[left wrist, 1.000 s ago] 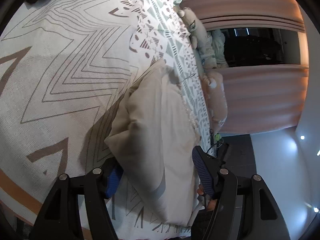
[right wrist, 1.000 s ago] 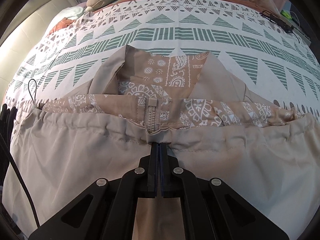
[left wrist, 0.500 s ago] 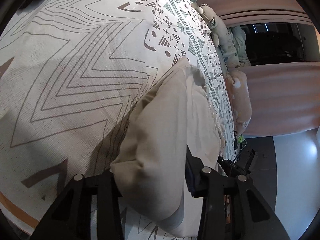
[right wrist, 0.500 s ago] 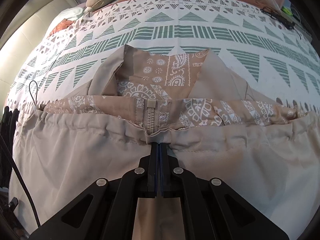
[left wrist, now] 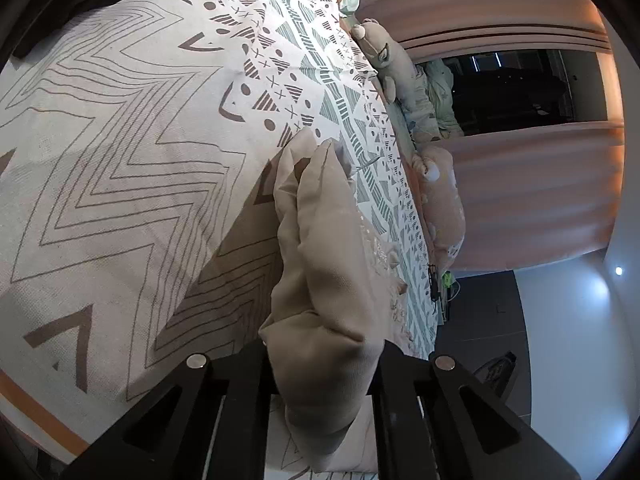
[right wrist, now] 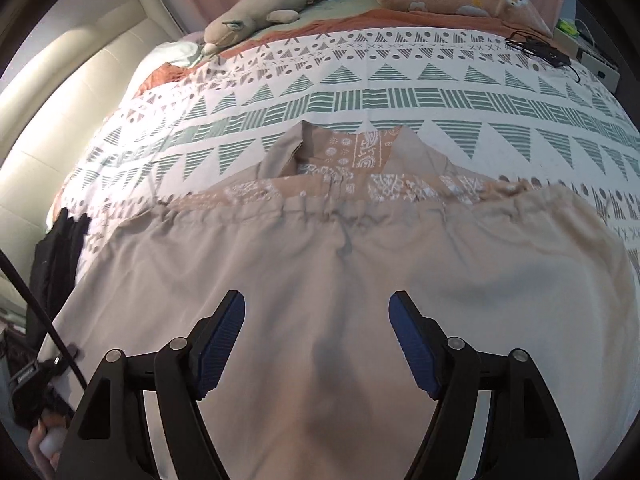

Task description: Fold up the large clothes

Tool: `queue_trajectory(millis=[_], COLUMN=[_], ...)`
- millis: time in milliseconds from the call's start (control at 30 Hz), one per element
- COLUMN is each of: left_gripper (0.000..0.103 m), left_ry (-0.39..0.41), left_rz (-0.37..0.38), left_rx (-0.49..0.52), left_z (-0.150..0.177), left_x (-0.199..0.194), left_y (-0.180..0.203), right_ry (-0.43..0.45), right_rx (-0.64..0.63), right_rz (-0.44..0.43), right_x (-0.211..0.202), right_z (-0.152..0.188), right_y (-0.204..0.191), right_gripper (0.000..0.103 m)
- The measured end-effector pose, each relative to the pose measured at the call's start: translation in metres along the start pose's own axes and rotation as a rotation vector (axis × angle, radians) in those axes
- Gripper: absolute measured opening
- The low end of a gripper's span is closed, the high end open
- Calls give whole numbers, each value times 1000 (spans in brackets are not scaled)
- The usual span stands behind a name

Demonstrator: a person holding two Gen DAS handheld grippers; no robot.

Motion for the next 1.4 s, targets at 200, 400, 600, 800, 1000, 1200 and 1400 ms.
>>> queue_trajectory(millis=[200, 400, 600, 800, 1000, 1200, 1400], left_gripper=[8, 8, 8, 8, 8, 8, 8], left_ry=[9, 5, -3, -21, -25, -22, -12], left_rz=[50, 112, 152, 170, 178, 182, 168], left_rx=[-5, 13, 21, 28, 16, -18, -58], left_z=[0, -1, -3, 3, 0, -3, -3], left_x=[-6, -9, -10, -8, -8, -6, -6], left_y=[13, 31, 44, 47, 46, 36, 19], right_ry=[4, -43, -73, -123, -106, -107, -88], right_rx=[0, 12, 45, 53, 54, 76, 89], right_rz=[-3, -25, -23, -3, 13, 20, 34], right_x=[-37, -53, -57, -34, -19, 14, 44], right_z=[52, 103, 139, 167, 139, 98, 65], right_y=[-7, -12, -11, -17, -13, -1, 2], right_gripper=[73, 45, 35, 30, 27, 18, 18])
Point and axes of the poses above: each gripper's, at about its wrist camera, not at the fingertips, and x roughly the way its jaws point, y to its right, z to its underside, the point moved 6 cm from there along x, roughly the way its jaws point, and after that the axes turned 3 degrees about -y, right-handed, at the moved point
